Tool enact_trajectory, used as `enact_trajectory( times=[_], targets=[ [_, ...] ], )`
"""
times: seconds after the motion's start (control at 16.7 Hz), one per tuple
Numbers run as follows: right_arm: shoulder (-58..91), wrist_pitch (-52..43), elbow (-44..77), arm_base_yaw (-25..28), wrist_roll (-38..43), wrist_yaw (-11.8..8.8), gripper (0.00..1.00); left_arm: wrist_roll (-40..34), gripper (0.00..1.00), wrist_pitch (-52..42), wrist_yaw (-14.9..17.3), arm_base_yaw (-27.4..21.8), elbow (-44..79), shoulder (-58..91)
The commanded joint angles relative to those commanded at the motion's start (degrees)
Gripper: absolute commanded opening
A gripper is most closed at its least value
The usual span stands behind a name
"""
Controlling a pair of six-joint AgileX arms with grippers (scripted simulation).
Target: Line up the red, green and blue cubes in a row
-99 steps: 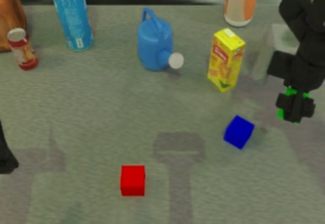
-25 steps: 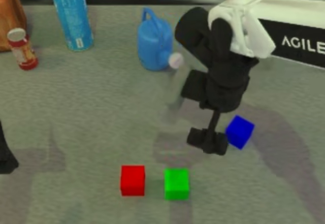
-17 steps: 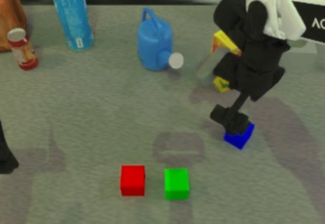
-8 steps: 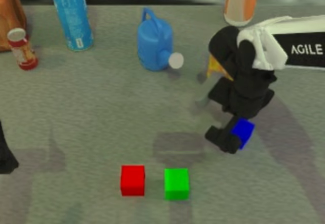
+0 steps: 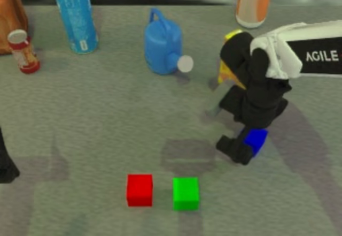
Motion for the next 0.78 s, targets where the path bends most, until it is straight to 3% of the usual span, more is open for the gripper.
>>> enact_trajectory(
  times=[0.72,0.78],
  targets=[
    [0.0,0.0,0.0,0.0,0.0,0.0,0.02,0.0,1.0,0.0,0.0,0.0,0.0,0.0],
    [0.0,0.0,0.0,0.0,0.0,0.0,0.0,0.0,1.0,0.0,0.0,0.0,0.0,0.0]
  ],
)
